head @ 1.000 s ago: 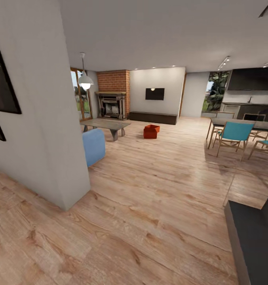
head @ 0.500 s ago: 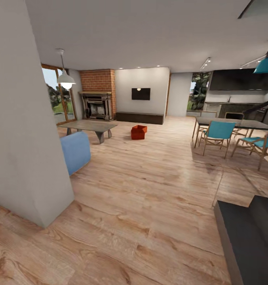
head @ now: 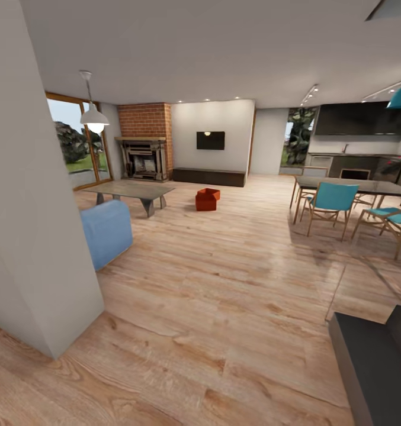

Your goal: Move the two storage containers from the living room to the garage. In the garage, place one container on the floor and stack the other container on top of it (either order is fine).

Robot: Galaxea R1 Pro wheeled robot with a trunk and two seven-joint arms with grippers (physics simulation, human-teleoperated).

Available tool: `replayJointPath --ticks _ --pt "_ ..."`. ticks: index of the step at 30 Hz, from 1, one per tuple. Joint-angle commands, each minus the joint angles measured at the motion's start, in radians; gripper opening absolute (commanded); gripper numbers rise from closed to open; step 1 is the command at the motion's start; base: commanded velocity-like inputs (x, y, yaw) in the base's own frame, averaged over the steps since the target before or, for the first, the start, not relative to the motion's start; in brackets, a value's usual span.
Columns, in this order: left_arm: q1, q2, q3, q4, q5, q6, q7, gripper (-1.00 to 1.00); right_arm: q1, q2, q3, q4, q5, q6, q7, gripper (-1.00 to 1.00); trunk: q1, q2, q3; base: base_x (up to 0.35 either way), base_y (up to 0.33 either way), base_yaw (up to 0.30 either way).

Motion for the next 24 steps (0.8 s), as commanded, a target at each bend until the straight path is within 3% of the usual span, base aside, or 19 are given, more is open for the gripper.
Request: replayJointPath --ticks 1,24 --pt "0.0 0.0 0.002 0.0 0.002 -0.002 0.0 1.0 -0.001 0.0 0.005 0.003 0.005 -0.005 -0.004 1.0 0.001 0.0 -0.001 0.322 0.0 0.0" --pt "0.0 0.001 0.003 0.0 0.003 -0.005 0.0 1.0 -0.001 -0.001 0.005 0.003 0.007 -0.007 -0.004 1.0 0.001 0.0 -0.001 0.322 -0.051 0.0"
